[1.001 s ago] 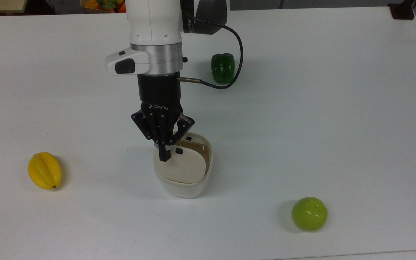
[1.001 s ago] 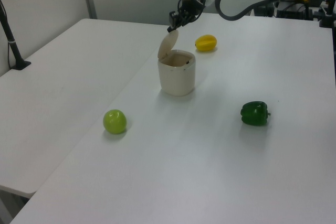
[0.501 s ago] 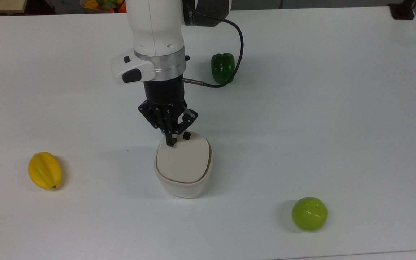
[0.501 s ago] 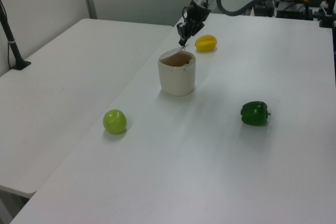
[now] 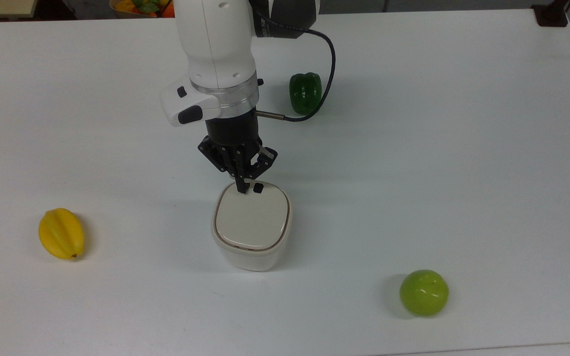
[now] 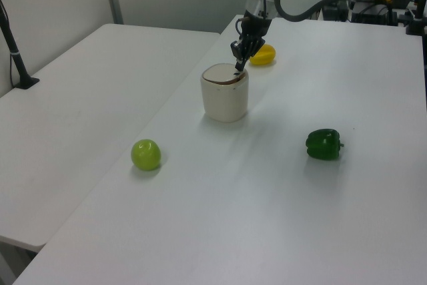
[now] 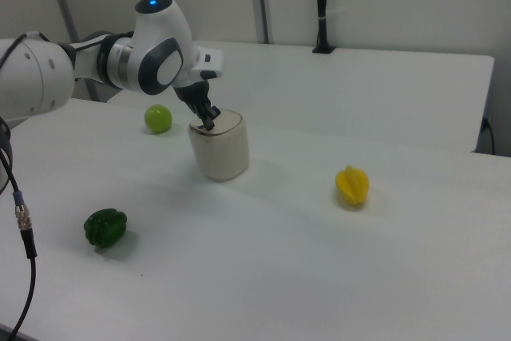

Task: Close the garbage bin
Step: 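Press the gripper down on the closed lid to seat it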

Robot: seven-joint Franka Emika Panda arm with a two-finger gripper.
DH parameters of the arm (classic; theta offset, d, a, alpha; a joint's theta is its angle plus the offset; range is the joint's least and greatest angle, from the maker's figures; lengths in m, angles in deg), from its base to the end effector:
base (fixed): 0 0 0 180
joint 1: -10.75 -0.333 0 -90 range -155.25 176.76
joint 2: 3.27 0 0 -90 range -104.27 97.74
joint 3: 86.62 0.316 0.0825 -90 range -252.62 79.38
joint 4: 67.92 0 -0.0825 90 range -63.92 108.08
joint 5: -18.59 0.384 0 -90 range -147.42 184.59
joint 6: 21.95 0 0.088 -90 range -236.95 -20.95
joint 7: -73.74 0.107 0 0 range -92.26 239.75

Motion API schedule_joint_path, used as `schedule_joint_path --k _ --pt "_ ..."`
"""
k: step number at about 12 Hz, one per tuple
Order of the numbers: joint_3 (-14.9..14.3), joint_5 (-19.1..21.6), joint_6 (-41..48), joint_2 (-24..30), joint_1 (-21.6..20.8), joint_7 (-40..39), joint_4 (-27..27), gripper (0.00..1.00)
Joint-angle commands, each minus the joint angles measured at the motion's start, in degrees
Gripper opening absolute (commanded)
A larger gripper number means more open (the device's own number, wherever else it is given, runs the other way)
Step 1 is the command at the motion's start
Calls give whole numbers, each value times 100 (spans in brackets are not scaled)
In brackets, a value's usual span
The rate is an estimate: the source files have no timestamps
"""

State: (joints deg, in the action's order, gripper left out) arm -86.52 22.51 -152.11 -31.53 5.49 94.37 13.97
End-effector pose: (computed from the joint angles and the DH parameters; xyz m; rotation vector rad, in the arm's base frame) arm 0.7272 0.0697 0.4471 -2.9312 0.4457 -0.4893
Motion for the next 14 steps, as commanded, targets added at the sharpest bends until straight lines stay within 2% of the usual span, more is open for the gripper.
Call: schedule_joint_path --k 1,10,14 --pt "-45 100 87 -3 -54 -155 108 0" --pt "-54 -23 16 -293 -177 -173 107 0" --pt "-54 -339 17 -302 -300 -418 177 0"
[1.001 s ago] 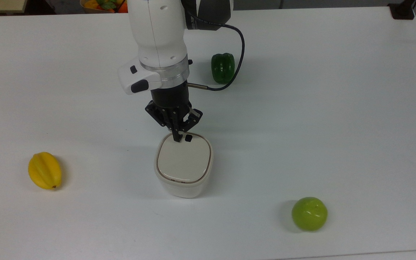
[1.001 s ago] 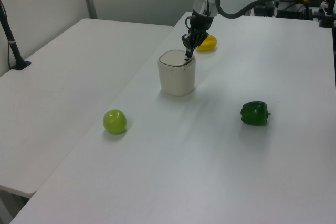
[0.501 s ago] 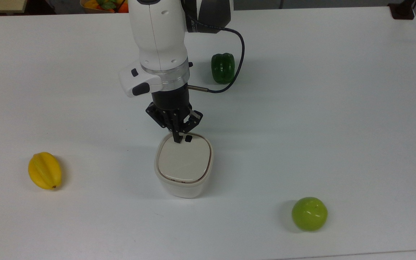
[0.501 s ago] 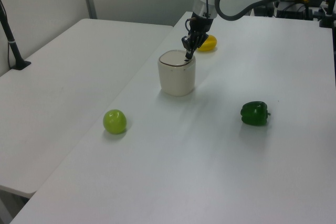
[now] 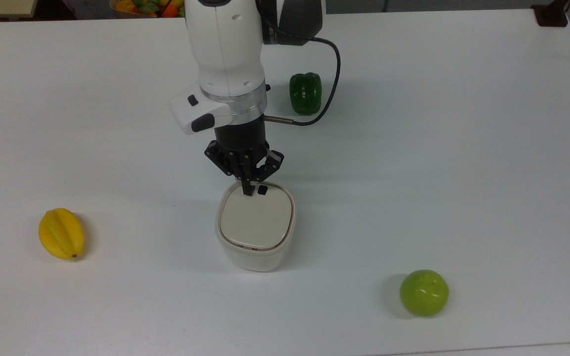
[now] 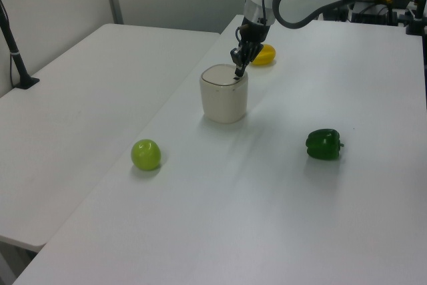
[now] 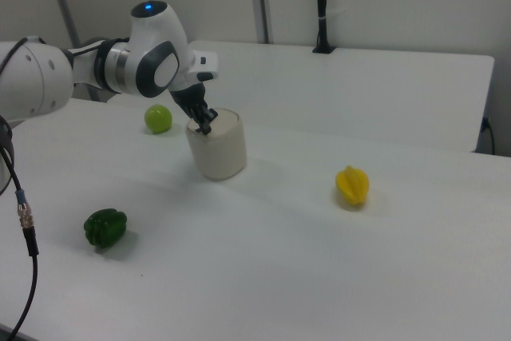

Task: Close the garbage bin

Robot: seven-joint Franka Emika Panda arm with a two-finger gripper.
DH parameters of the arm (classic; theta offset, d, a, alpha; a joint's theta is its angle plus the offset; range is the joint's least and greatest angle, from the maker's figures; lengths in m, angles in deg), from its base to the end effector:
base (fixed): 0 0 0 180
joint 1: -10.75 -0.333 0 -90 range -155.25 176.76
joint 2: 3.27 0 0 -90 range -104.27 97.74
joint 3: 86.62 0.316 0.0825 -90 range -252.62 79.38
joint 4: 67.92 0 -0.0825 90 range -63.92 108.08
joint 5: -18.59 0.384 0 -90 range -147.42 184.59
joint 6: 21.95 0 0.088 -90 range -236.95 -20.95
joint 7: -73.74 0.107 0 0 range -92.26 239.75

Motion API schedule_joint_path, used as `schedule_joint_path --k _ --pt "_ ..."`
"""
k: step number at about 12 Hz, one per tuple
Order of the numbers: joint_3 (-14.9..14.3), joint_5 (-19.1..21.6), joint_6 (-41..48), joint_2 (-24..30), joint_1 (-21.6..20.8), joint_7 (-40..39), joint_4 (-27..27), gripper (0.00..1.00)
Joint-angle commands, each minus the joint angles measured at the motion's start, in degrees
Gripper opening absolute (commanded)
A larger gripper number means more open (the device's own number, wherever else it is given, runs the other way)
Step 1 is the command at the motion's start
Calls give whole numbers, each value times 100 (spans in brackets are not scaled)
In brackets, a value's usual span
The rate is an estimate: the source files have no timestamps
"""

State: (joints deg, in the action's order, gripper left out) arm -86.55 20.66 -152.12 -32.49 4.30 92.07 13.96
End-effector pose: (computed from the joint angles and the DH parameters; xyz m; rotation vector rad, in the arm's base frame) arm 0.7275 0.0839 0.4349 -2.9820 0.3370 -0.4819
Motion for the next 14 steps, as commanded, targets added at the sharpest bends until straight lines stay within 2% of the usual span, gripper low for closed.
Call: schedule_joint_path --k 1,5,10,12,14 --pt "-51 -172 18 -207 -198 -223 187 0" --pt "-51 -85 35 -146 -172 -189 126 0" --pt "-60 240 280 627 91 -154 117 0" --pt "-77 258 849 916 197 -154 126 0" --pt "-121 258 2051 1286 293 -232 126 11"
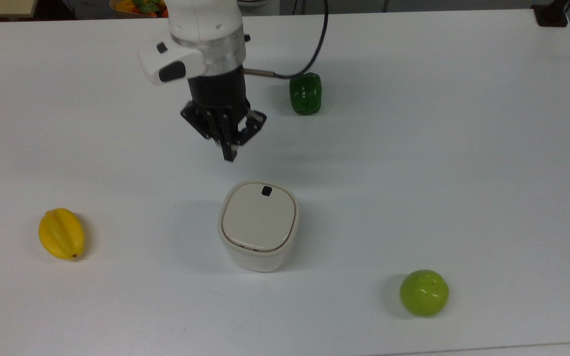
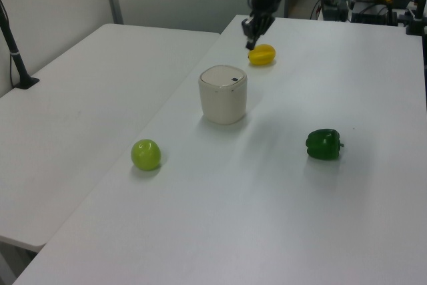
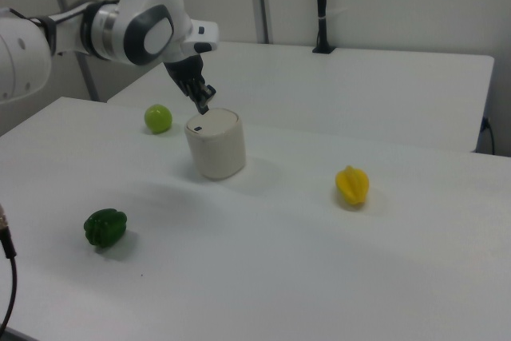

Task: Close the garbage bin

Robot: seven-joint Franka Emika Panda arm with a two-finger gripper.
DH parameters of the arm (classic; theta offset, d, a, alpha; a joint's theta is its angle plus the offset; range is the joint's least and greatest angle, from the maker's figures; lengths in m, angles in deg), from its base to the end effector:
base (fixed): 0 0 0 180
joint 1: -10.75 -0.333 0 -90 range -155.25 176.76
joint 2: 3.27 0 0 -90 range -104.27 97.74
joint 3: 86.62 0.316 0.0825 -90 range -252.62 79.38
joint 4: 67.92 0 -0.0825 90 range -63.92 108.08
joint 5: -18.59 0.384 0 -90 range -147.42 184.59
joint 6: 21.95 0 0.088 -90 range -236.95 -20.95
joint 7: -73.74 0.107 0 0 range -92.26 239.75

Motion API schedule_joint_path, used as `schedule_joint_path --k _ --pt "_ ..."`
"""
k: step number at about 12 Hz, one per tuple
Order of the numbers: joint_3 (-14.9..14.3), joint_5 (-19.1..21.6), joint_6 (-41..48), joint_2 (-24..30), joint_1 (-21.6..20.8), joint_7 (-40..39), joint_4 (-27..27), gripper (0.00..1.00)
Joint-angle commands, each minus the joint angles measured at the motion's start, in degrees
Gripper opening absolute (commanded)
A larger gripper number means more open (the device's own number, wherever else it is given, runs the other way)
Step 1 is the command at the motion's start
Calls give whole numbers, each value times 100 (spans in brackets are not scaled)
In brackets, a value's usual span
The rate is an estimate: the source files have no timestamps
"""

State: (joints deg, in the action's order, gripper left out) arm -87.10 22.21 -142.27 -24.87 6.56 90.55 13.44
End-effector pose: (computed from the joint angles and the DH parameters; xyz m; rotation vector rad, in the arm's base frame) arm 0.7000 0.0494 0.5149 -2.9778 0.3759 -0.4358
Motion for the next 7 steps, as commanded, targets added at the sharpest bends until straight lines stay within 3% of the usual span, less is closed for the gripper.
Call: schedule_joint_path --k 1,2,3,4,6,7 --pt "-66 103 1602 691 138 -90 187 18" --pt "-66 103 2069 858 190 -99 222 26" --pt "-58 103 2430 1008 252 -151 292 40" --pt "-58 112 2643 1244 279 -413 528 61" --pt "-58 121 2636 1762 305 -529 1072 76" --pt "-58 112 2645 2192 305 -547 1458 100"
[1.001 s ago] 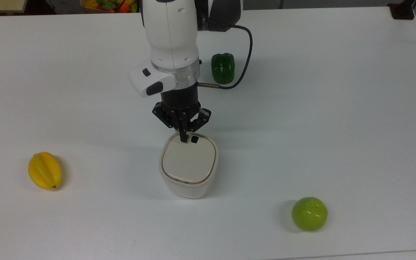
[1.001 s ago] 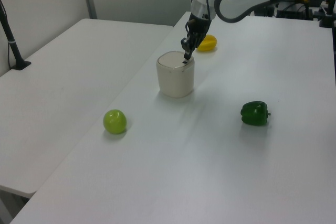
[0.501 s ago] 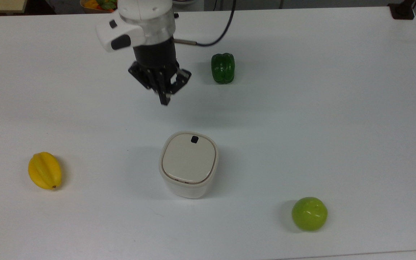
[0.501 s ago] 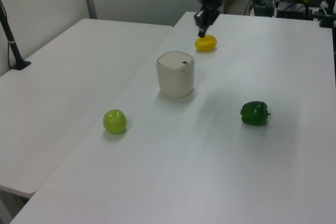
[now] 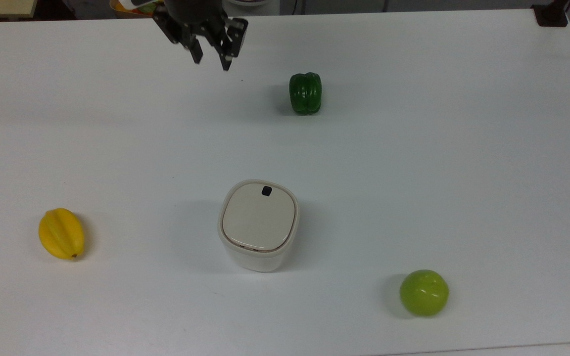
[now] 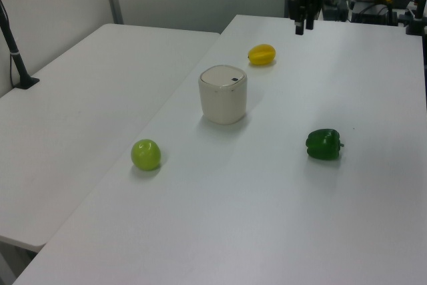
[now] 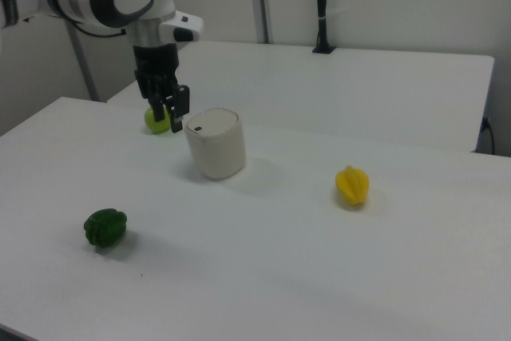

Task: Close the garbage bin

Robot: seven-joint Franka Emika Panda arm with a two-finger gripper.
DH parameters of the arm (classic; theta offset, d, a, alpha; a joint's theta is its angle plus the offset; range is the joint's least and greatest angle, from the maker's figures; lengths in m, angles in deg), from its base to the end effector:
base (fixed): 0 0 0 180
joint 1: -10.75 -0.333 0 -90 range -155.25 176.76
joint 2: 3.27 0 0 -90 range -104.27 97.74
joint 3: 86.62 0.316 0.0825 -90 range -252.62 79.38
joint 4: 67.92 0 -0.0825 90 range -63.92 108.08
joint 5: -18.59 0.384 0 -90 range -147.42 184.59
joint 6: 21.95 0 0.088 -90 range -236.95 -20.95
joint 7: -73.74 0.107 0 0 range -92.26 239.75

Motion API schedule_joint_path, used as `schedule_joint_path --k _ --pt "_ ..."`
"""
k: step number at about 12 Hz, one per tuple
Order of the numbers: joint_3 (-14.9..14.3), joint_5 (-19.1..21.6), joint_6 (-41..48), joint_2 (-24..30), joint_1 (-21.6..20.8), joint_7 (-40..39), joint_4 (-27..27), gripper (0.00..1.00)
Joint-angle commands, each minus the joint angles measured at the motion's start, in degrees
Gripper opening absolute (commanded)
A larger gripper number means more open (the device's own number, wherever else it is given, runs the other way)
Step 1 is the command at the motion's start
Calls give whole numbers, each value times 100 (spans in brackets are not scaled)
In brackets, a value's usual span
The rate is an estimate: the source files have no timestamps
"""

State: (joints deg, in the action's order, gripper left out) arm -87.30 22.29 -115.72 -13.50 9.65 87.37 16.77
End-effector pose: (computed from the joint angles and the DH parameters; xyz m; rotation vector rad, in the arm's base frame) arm 0.6128 0.0116 0.5700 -3.0606 0.3617 0.0424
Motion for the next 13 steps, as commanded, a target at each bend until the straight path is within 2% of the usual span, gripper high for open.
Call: schedule_joint_path --k 1,2,5,8,13 --pt "-37 105 16 1442 -4 -368 1468 100" --pt "-37 105 51 1698 5 -474 1715 100" --pt "-46 113 544 1788 233 -1141 1639 100" --pt "-46 87 561 1771 251 -757 1568 100" --pt "-46 43 535 1613 295 -721 1366 100"
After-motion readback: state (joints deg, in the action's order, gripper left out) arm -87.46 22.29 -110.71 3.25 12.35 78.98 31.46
